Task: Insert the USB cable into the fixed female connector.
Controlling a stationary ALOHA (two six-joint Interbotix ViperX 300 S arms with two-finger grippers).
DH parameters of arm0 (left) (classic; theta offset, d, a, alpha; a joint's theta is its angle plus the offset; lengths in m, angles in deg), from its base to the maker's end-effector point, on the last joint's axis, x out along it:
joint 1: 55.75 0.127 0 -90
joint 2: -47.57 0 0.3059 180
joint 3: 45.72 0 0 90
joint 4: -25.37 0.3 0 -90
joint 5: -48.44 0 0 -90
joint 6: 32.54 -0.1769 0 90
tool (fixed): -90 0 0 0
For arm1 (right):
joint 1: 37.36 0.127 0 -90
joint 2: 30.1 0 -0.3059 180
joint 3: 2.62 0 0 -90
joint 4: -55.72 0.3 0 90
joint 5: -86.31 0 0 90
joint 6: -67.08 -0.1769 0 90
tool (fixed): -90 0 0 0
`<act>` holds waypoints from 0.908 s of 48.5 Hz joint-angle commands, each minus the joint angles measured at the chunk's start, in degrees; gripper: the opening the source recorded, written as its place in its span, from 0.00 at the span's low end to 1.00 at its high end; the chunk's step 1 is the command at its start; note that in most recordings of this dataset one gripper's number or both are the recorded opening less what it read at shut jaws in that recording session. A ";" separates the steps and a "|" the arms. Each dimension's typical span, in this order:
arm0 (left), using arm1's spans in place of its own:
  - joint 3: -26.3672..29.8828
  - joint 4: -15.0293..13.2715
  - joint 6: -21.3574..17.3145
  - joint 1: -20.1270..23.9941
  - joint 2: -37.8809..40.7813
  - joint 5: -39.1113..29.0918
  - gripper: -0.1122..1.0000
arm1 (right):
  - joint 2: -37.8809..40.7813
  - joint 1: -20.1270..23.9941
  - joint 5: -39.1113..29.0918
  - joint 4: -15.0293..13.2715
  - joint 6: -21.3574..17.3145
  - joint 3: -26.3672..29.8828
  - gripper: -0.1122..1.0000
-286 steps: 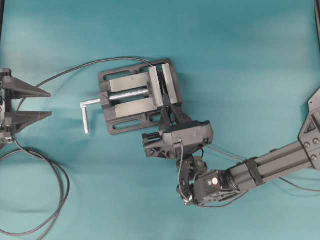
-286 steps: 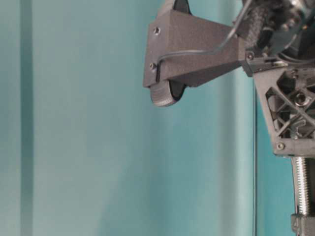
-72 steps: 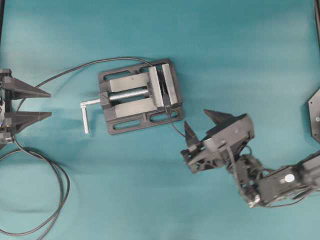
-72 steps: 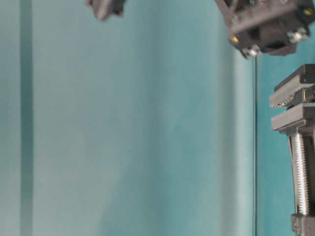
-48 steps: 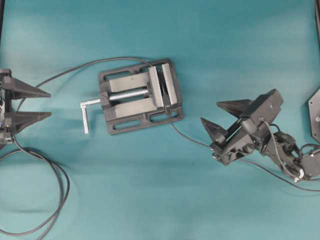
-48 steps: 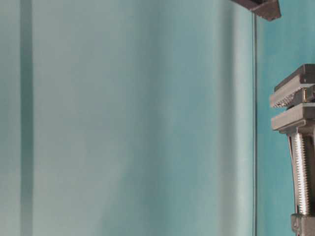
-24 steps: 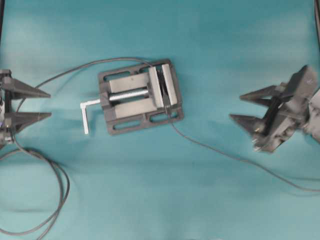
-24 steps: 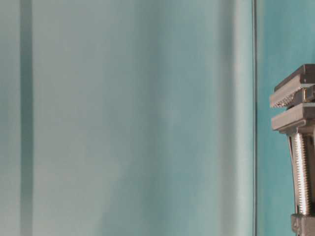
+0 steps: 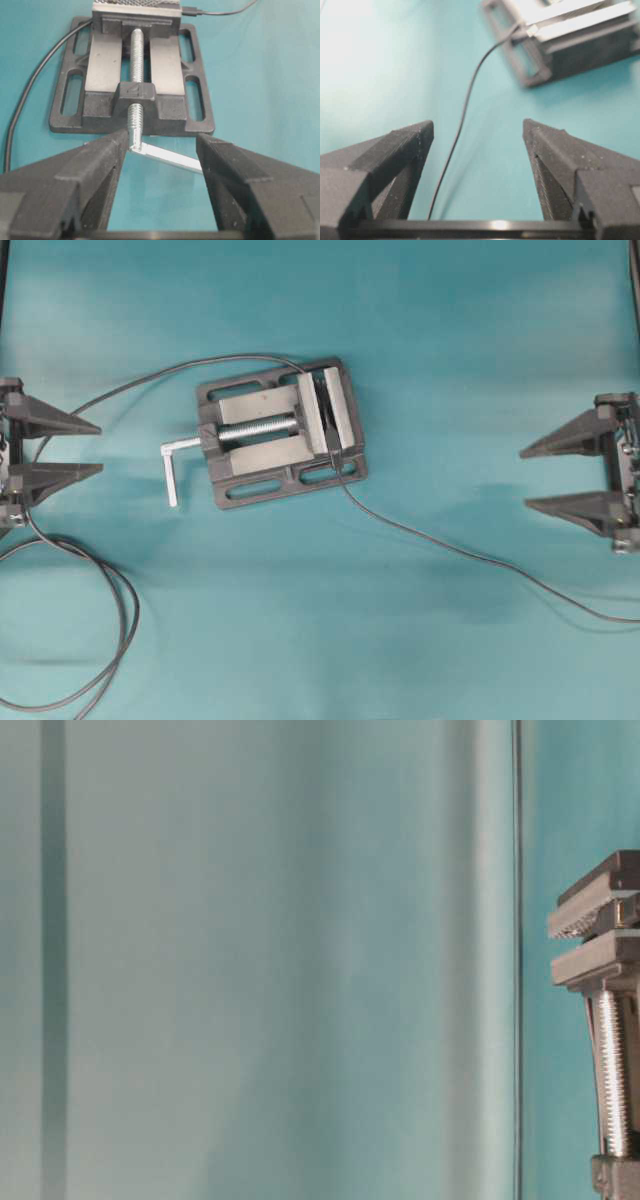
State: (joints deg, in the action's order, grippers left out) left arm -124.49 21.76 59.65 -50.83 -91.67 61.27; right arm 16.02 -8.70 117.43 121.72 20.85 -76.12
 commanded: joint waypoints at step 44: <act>0.53 0.18 -0.79 -0.09 0.26 0.35 0.73 | -0.79 -1.23 -10.02 -6.33 2.29 -0.70 0.80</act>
State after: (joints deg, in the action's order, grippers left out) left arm -124.49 21.76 59.65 -50.83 -91.76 61.36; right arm 14.97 -9.76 108.29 115.75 23.14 -77.44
